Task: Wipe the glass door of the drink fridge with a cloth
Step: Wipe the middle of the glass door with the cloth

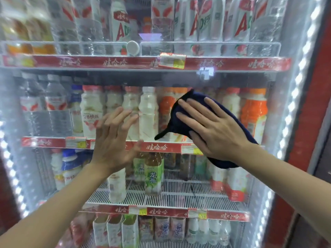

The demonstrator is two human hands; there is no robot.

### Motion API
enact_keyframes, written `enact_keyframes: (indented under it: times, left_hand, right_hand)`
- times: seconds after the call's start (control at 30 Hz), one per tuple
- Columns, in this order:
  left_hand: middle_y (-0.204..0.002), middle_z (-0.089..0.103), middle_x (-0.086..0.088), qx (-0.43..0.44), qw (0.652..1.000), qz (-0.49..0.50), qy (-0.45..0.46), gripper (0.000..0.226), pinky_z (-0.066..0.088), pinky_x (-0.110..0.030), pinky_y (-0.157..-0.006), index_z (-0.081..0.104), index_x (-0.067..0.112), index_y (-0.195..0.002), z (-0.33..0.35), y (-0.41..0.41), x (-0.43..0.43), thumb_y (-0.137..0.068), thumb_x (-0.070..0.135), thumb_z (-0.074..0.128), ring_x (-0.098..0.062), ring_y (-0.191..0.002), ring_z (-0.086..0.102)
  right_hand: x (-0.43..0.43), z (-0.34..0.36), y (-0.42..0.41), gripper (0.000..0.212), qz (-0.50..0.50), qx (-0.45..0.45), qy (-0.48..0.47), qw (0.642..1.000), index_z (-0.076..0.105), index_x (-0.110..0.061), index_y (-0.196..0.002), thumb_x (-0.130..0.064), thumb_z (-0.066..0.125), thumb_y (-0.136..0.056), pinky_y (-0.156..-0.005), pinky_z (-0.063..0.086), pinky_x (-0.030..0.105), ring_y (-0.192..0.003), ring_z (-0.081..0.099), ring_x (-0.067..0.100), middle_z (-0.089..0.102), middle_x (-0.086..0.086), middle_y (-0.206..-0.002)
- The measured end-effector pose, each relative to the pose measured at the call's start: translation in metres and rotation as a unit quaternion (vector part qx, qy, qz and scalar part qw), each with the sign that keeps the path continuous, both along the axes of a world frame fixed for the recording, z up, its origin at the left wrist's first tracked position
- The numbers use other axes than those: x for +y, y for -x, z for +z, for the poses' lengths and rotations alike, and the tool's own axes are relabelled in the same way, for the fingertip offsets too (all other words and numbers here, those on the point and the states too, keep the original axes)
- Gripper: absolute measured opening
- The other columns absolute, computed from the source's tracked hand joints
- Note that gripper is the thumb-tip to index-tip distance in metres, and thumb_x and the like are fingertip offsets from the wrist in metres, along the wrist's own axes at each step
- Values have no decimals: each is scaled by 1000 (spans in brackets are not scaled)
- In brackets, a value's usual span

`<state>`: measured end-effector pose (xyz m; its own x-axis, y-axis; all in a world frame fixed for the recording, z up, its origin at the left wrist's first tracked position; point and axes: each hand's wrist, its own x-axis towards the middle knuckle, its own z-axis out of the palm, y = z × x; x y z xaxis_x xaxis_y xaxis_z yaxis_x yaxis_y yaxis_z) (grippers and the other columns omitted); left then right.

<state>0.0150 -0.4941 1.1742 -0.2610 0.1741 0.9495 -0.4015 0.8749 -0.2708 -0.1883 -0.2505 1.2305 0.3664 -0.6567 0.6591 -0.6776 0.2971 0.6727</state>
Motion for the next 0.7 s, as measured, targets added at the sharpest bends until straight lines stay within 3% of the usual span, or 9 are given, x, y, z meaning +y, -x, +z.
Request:
enact_keyframes:
  times: [0.1, 0.23, 0.4, 0.53, 0.7]
  left_hand:
    - [-151, 37, -9, -6, 999, 22, 32, 71, 18, -44, -123, 40, 11, -145, -4, 4, -10, -95, 60, 48, -31, -144, 33]
    - [-151, 39, -9, 6, 999, 22, 47, 71, 21, -47, -122, 39, 12, -147, -5, 2, -13, -95, 60, 51, -31, -144, 35]
    - [-152, 37, -8, -16, 998, -63, 13, 58, 17, -45, -124, 40, 10, -147, -2, -8, -6, -98, 40, 46, -29, -147, 31]
    - [-149, 39, -10, 8, 998, -59, -12, 51, 22, -49, -121, 43, 5, -143, -10, -35, -30, -96, 25, 41, -28, -145, 32]
    - [-150, 38, -11, 24, 999, -28, -11, 49, 22, -50, -123, 43, 4, -145, -21, -38, -54, -101, 26, 35, -30, -146, 33]
  right_hand:
    - [-11, -8, -9, 58, -2, -33, 56, 998, 30, -11, -160, -29, 39, -106, -128, 15, 52, -157, 17, 26, 19, 10, -169]
    - [-25, -52, -23, 61, -3, -67, 86, 994, 28, -8, -160, -30, 40, -105, -128, 14, 52, -157, 17, 28, 19, 12, -169]
    - [-29, -102, -31, 65, -19, 17, -39, 999, 25, -11, -162, -34, 45, -104, -128, 14, 48, -157, 17, 24, 20, 8, -169]
    - [-20, -41, -24, 62, -21, 83, -117, 989, 23, -13, -162, -36, 40, -107, -128, 15, 47, -157, 17, 25, 18, 8, -170]
    - [-54, 22, -50, 58, -22, -15, 74, 997, 28, -10, -160, -29, 39, -106, -127, 18, 53, -156, 20, 28, 22, 12, -168]
